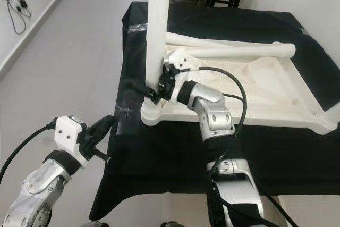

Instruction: Building children table

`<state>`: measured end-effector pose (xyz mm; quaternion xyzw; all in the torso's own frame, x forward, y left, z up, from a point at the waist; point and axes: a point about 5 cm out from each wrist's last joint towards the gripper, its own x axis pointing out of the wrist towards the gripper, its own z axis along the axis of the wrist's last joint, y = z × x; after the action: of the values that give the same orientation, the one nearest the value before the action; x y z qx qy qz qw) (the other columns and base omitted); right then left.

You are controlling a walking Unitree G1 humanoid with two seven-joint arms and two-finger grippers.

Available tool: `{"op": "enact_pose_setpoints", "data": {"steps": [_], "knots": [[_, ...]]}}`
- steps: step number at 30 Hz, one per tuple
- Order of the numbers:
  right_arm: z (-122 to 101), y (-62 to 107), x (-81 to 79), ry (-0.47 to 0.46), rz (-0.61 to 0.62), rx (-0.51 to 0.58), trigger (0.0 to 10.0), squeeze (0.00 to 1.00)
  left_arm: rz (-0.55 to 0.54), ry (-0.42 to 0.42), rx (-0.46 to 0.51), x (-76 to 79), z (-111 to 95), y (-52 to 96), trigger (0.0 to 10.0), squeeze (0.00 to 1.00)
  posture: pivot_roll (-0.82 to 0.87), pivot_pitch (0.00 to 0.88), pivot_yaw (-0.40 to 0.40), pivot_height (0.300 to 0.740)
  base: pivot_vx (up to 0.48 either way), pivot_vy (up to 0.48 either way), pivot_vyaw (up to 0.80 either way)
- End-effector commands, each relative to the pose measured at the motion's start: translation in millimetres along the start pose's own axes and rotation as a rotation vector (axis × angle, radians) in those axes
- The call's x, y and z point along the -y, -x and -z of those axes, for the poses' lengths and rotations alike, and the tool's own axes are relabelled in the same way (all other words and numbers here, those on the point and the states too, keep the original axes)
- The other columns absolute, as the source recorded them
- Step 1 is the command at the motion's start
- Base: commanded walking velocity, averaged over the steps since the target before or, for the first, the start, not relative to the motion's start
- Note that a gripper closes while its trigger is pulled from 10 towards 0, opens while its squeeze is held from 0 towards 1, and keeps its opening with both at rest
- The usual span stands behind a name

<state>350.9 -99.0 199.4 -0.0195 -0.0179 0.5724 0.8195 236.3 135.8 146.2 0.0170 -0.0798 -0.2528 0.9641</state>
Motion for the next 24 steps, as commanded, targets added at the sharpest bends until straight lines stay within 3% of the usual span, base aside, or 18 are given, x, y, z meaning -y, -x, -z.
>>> {"op": "enact_pose_setpoints", "data": {"steps": [1,4,5,15,16,17,20,21,22,23,24], "knots": [[0.7,-6.5,2.9,-0.005,-0.087,-0.048,10.0,0.0,0.004,0.013,-0.009,3.9,3.9,0.5,10.0,0.0,0.09,0.102,-0.078,0.74,0.0,0.0,0.0],[-0.3,-8.0,6.0,-0.023,-0.098,-0.055,10.0,0.0,0.006,0.014,-0.009,4.3,3.8,0.3,10.0,0.0,0.09,0.102,-0.078,0.74,0.0,0.0,0.0],[-1.5,-8.2,10.0,-0.052,-0.092,-0.051,0.0,0.0,0.007,0.016,-0.008,5.2,3.7,0.0,10.0,0.0,0.09,0.102,-0.078,0.74,0.0,0.0,0.0],[0.6,4.4,18.5,-0.056,-0.036,-0.028,0.0,0.0,0.013,0.021,-0.008,7.1,3.1,-1.3,10.0,0.0,0.08,0.112,-0.067,0.74,0.0,0.0,0.0],[3.3,11.4,19.4,-0.042,0.002,-0.025,0.0,0.0,0.015,0.022,-0.009,6.8,3.2,-1.2,10.0,0.0,0.07,0.116,-0.066,0.74,0.0,0.0,0.0],[12.1,25.0,20.1,-0.03,0.117,-0.036,0.0,0.0,0.015,0.021,-0.013,5.7,3.7,-0.2,10.0,0.0,0.07,0.119,-0.067,0.74,0.0,0.0,0.0],[14.1,27.8,20.1,-0.029,0.144,-0.04,0.0,0.0,0.015,0.021,-0.014,5.4,3.8,0.1,10.0,0.0,0.07,0.119,-0.067,0.74,0.0,0.0,0.0],[22.6,29.3,16.3,-0.056,0.24,-0.053,0.0,0.0,0.014,0.02,-0.014,4.3,4.0,1.0,10.0,0.0,0.06,0.119,-0.078,0.74,0.0,0.0,0.0],[22.6,29.3,16.3,-0.056,0.24,-0.053,0.0,0.0,0.014,0.02,-0.014,4.3,4.0,1.0,10.0,0.0,0.06,0.119,-0.078,0.74,0.0,0.0,0.0],[33.9,28.0,10.9,-0.061,0.4,-0.077,0.0,0.0,0.014,0.018,-0.015,3.2,3.9,2.2,10.0,0.0,0.06,0.119,-0.075,0.74,0.0,0.0,0.0],[42.9,26.6,2.9,-0.161,0.713,-0.034,0.0,0.0,0.015,0.017,-0.017,1.8,3.9,3.5,10.0,0.0,0.04,0.126,-0.063,0.74,0.0,0.0,0.0]]}}
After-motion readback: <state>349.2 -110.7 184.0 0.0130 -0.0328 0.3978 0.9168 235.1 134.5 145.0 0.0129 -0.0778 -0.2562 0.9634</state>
